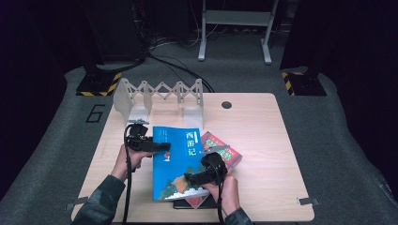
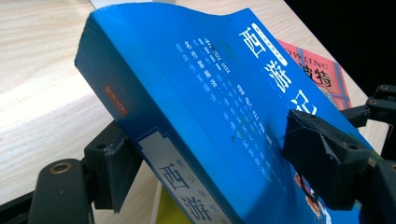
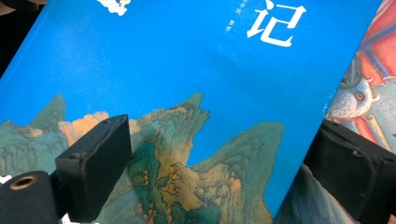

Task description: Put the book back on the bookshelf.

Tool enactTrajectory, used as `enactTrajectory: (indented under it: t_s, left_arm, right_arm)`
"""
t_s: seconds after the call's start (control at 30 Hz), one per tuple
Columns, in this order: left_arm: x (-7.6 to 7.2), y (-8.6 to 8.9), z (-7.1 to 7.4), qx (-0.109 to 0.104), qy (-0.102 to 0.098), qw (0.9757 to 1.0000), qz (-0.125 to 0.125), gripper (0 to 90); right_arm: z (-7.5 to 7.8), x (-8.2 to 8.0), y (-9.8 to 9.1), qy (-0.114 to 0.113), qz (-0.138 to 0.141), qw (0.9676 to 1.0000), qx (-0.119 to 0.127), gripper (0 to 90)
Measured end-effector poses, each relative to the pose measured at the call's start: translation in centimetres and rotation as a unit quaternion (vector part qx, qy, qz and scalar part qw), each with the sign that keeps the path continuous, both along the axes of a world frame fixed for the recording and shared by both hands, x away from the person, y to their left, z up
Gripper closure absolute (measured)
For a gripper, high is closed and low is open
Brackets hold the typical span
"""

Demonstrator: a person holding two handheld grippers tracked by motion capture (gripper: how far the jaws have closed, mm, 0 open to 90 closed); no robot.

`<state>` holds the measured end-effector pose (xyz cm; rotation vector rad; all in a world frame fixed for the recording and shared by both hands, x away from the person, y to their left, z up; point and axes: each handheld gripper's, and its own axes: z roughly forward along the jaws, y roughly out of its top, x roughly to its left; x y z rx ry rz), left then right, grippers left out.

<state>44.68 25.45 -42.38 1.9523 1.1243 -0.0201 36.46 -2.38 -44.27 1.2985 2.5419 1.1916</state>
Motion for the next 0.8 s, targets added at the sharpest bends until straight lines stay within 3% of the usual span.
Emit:
enactTrajectory:
  t_s: [0.1, 0.23, 0.3, 0.47, 0.63, 0.73, 0.8]
  left_arm:
    - [-0.1, -0.2, 0.6, 0.024, -0.008, 0.9997, 0.003, 22.1]
    - [-0.2, -0.5, 1.4, 0.059, -0.019, 0.9981, 0.002, 22.6]
    - [-0.1, -0.7, 1.7, 0.086, -0.024, 0.996, -0.006, 22.7]
    - [0.0, -1.4, 2.0, 0.108, -0.036, 0.9935, -0.002, 23.5]
    - [-0.1, -2.2, 2.7, 0.148, -0.06, 0.9871, -0.002, 24.4]
    - [-0.1, -2.2, 2.8, 0.148, -0.063, 0.987, -0.002, 24.3]
    - [0.0, -1.8, 2.6, 0.13, -0.054, 0.9901, -0.003, 24.2]
  right_arm:
    - [-0.1, 0.1, 0.1, -0.008, 0.006, 0.9999, 0.0, 8.7]
    - [0.0, 0.2, 0.6, -0.004, 0.005, 1.0, -0.002, 8.9]
    - [0.0, 0.2, 0.8, -0.005, 0.005, 1.0, -0.003, 9.0]
    - [-0.1, 0.3, 1.0, -0.011, 0.003, 0.9999, -0.001, 9.0]
    - [-0.1, 0.3, 1.2, -0.002, -0.005, 1.0, 0.007, 9.4]
    - [-0.3, 0.4, 1.0, -0.01, -0.004, 0.9999, 0.013, 9.6]
    - [-0.3, 0.3, 1.0, -0.007, -0.006, 0.9998, 0.016, 9.7]
